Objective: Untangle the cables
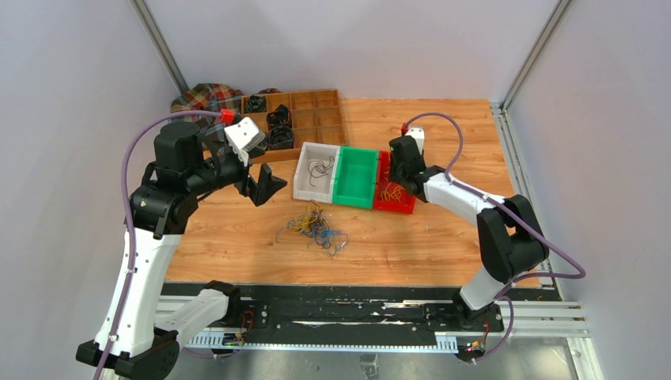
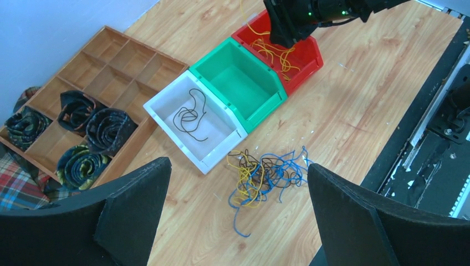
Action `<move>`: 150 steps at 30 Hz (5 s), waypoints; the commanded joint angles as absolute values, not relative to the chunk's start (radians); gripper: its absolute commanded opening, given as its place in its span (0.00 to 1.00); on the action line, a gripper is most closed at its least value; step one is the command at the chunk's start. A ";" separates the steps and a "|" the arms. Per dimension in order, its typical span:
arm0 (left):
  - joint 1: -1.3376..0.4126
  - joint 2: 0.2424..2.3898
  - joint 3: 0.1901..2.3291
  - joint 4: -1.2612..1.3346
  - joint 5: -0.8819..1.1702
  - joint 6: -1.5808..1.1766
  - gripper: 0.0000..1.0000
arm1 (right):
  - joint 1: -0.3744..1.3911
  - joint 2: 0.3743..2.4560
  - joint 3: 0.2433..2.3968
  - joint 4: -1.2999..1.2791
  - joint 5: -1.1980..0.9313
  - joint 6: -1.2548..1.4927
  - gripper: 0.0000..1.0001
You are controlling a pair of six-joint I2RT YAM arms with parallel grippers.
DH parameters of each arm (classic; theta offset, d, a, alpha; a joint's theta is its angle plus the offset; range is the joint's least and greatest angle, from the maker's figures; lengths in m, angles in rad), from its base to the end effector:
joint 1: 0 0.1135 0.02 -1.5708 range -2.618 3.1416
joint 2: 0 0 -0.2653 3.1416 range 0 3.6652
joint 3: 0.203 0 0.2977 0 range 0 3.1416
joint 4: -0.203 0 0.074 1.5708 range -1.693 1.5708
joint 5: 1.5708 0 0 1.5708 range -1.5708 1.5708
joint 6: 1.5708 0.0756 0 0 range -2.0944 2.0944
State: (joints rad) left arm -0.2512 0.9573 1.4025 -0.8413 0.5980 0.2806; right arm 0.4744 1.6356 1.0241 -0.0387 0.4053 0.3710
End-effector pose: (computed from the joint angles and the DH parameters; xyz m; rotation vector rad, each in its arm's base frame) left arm 0.2127 -0.0985 0.4575 0.8739 1.7276 -0.5660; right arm 0.3913 0.1674 0.1731 0.1076 2.1582 0.0344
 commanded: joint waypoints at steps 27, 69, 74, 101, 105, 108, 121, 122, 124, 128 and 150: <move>-0.258 0.956 1.444 -0.838 0.600 0.324 0.98 | 0.328 1.881 1.533 -0.267 0.262 0.151 0.48; -0.258 0.943 1.419 -0.838 0.596 0.334 0.98 | 0.406 1.847 1.253 -0.206 0.135 0.259 0.01; -0.258 0.934 1.419 -0.839 0.589 0.345 0.98 | 0.439 1.900 1.363 -0.321 0.213 0.251 0.04; -0.258 0.939 1.441 -0.839 0.592 0.340 0.98 | 0.336 1.554 1.139 -0.335 0.235 0.556 0.51; -0.258 0.936 1.447 -0.840 0.588 0.342 0.98 | 0.337 1.580 1.153 -0.334 0.216 0.573 0.40; -0.257 0.936 1.449 -0.839 0.585 0.341 0.98 | 0.339 1.614 1.172 -0.345 0.200 0.574 0.37; -0.258 0.934 1.458 -0.839 0.581 0.346 0.98 | 0.380 1.677 1.212 -0.391 0.247 0.570 0.39; -0.258 0.932 1.458 -0.839 0.581 0.345 0.98 | 0.384 1.681 1.215 -0.393 0.253 0.571 0.38; -0.258 0.933 1.459 -0.838 0.580 0.347 0.98 | 0.395 1.691 1.219 -0.395 0.263 0.569 0.33; -0.258 0.931 1.461 -0.839 0.575 0.349 0.98 | 0.415 1.717 1.233 -0.402 0.301 0.564 0.22; -0.258 0.917 1.328 -0.856 0.527 0.396 0.98 | 0.601 1.682 1.288 -0.374 0.429 0.374 0.05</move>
